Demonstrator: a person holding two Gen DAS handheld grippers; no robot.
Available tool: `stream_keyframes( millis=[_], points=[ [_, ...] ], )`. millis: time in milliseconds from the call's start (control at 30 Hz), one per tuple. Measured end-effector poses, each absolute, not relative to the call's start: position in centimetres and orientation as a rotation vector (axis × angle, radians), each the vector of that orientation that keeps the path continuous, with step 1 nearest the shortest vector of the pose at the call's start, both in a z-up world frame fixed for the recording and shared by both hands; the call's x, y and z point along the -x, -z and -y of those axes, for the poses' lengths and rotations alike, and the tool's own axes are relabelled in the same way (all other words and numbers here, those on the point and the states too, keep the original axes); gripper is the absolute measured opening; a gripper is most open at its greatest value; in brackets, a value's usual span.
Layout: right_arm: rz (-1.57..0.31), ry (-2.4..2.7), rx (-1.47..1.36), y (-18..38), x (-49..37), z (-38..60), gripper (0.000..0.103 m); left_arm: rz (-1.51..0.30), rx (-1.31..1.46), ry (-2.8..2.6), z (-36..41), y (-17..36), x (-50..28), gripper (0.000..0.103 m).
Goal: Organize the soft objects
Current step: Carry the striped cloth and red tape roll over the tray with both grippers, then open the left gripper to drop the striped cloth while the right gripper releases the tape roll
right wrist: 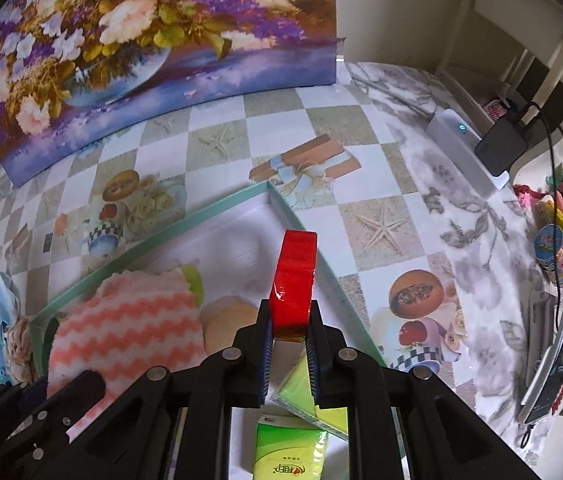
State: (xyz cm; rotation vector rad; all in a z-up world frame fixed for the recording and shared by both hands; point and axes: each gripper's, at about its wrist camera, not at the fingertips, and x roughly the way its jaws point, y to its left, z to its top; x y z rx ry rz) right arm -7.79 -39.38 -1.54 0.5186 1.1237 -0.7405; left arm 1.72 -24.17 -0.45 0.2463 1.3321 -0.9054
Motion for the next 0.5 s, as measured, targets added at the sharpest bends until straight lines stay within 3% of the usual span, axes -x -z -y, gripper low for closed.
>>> stream_keyframes(
  millis=[100,200,267,333,500],
  points=[
    [-1.134,0.725,-0.510,1.7,7.3,39.1,0.016,-1.352,-0.227,0.885,23.8,0.5,-2.2,0.050],
    [-1.141,0.705,-0.492,1.5,6.8,38.7,0.018,-1.359,-0.211,0.872,23.3,0.1,-2.8,0.055],
    [-1.137,0.701,-0.472,1.0,6.5,38.4,0.025,-1.361,-0.196,0.859,22.9,-0.2,-3.2,0.059],
    [-1.120,0.702,-0.472,0.3,6.5,38.4,0.041,-1.364,-0.169,0.842,22.4,-0.5,-4.0,0.060],
    [-1.058,0.709,-0.477,-2.0,6.8,38.3,0.047,-1.328,-0.139,0.771,20.8,-1.8,-5.9,0.066]
  ],
)
